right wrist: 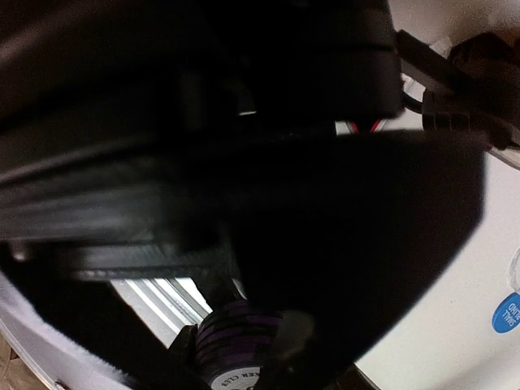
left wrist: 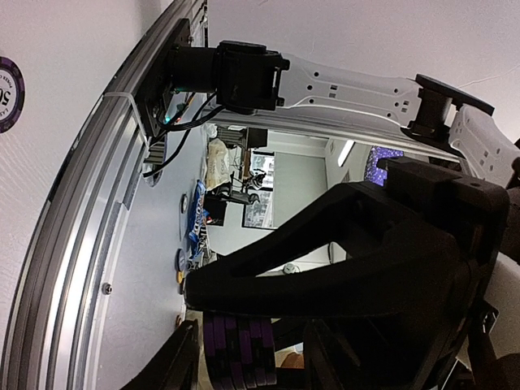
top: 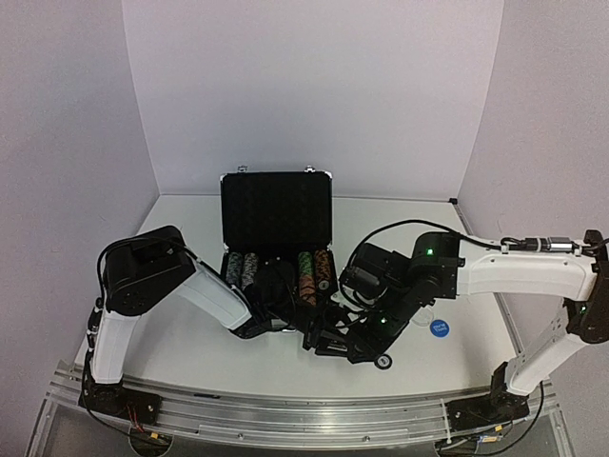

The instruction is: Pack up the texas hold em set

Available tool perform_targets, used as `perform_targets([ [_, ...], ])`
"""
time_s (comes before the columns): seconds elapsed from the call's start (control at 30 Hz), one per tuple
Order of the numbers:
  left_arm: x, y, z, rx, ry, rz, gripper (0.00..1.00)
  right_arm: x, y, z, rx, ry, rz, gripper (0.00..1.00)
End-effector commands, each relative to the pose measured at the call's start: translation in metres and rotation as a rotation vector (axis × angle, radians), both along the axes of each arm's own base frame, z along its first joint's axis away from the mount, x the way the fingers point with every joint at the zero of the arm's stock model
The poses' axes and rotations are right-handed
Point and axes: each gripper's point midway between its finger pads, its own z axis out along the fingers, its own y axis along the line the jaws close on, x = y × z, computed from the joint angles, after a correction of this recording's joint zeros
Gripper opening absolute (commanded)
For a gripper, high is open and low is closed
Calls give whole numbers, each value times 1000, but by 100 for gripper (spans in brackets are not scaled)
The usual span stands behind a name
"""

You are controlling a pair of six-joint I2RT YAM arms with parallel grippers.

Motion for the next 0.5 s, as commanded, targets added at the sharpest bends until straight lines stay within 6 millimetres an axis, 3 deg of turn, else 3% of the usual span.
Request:
perform_targets([
  [0.0, -20, 1, 30, -87, -92, -95, 34, 10, 6, 15, 33, -54, -5, 0],
  [0.13, -23, 0, 39, -97, -117, -103, 19, 10, 6, 16, 36, -56, -3, 0],
  [0.23, -25, -3, 41, -89, -145, -106, 1, 14, 4, 17, 31, -84, -8, 0],
  [0.3, -25, -3, 45, -100, -165, -99, 0, 14, 4, 19, 36, -86, -10, 1],
  [0.37, -23, -5, 45, -93, -188, -94, 0, 15, 4, 22, 42, -88, -19, 19],
  [0.47, -17, -11, 37, -54, -277, -72, 0, 12, 7, 33, 82, -81, -17, 61],
])
